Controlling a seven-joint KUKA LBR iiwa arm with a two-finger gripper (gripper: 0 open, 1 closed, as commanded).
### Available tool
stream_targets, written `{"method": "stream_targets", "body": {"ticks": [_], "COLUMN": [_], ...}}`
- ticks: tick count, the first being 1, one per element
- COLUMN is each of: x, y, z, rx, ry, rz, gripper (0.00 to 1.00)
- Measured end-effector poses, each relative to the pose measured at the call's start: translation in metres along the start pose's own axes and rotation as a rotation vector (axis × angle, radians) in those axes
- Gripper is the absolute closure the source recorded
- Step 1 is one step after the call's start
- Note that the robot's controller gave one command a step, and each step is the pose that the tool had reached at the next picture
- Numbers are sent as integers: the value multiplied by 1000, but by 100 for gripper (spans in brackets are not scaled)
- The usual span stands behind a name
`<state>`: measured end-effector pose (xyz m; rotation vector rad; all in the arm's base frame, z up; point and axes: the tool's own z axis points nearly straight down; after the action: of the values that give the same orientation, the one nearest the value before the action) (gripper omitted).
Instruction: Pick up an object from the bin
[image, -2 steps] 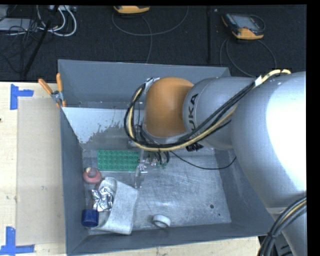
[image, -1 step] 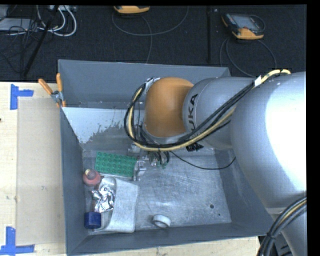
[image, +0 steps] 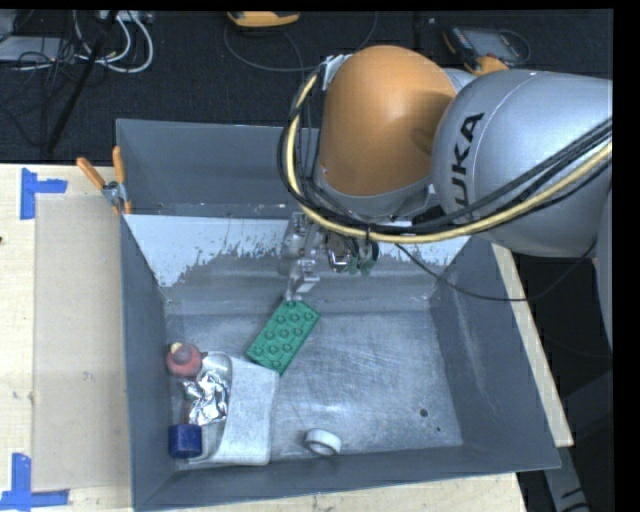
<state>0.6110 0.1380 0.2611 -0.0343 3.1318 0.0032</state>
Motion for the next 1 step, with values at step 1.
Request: {"method": "stream_targets", "body": {"ticks": [1], "x": [18], "y": [41], "z": [4], "rx": [-2], "ry": [10], "rz": [-365], "gripper": [100]}}
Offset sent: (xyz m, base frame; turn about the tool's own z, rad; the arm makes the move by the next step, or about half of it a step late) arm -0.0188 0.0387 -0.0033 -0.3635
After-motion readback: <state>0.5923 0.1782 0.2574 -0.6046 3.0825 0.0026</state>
